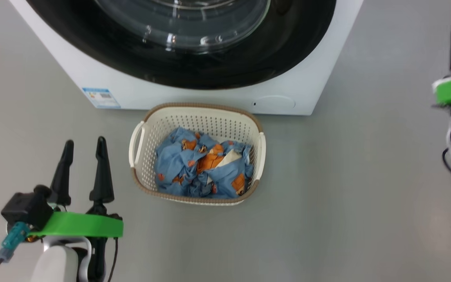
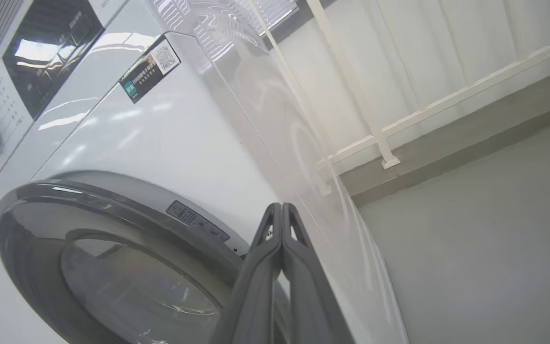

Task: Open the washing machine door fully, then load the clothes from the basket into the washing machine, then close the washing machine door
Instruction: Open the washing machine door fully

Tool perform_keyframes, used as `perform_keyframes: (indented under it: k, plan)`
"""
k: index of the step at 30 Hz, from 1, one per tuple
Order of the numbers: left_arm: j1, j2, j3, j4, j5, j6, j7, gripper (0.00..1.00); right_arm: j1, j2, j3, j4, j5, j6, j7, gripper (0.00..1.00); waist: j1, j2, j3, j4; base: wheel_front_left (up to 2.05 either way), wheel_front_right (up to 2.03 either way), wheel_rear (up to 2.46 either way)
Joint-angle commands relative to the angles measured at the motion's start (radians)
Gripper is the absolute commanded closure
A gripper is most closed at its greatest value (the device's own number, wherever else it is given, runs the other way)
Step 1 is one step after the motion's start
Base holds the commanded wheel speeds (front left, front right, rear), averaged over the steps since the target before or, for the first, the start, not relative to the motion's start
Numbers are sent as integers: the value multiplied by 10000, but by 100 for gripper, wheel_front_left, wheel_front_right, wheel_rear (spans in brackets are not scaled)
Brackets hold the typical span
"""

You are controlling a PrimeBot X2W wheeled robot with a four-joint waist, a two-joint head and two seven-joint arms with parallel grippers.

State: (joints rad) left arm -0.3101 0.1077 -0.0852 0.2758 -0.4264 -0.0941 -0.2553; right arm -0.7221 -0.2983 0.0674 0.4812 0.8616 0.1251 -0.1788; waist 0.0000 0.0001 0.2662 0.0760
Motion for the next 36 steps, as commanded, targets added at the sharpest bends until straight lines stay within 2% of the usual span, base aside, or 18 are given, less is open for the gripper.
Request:
perform_keyframes:
  k: [1, 8, 13, 17, 24, 31, 36]
  plan:
    - [-377, 187, 358, -350, 183, -67, -64, 0, -348, -191, 151, -304, 687, 56, 215, 100, 0, -1, 389, 261, 0, 0, 0]
    - [-619, 123, 415, -670, 300, -211, -64, 0, -1362, -472, -45, 137, 3975, 56, 1933, 100, 0, -1, 826, 504, 0, 0, 0]
    - [-735, 10, 401, -726, 323, -272, -64, 0, -2061, -560, 0, 524, 5476, 56, 3360, 100, 0, -1, 1167, 735, 0, 0, 0]
    - [-815, -67, 431, -704, 321, -304, -64, 0, -2620, -588, 11, 934, 6234, 56, 4291, 100, 0, -1, 1406, 925, 0, 0, 0]
    - [-968, -219, 413, -699, 339, -341, -65, 0, -3766, -699, 86, 1834, 6862, 56, 5594, 100, 0, -1, 1799, 1311, 0, 0, 0]
    - [-1061, -355, 428, -671, 322, -358, -65, 0, -4753, -773, 315, 2339, 6955, 56, 6432, 100, 0, -1, 2116, 1589, 0, 0, 0]
    - [-1130, -424, 360, -618, 271, -362, -65, 0, -5075, -820, 439, 2512, 6881, 56, 6649, 100, 0, -1, 2200, 1714, 0, 0, 0]
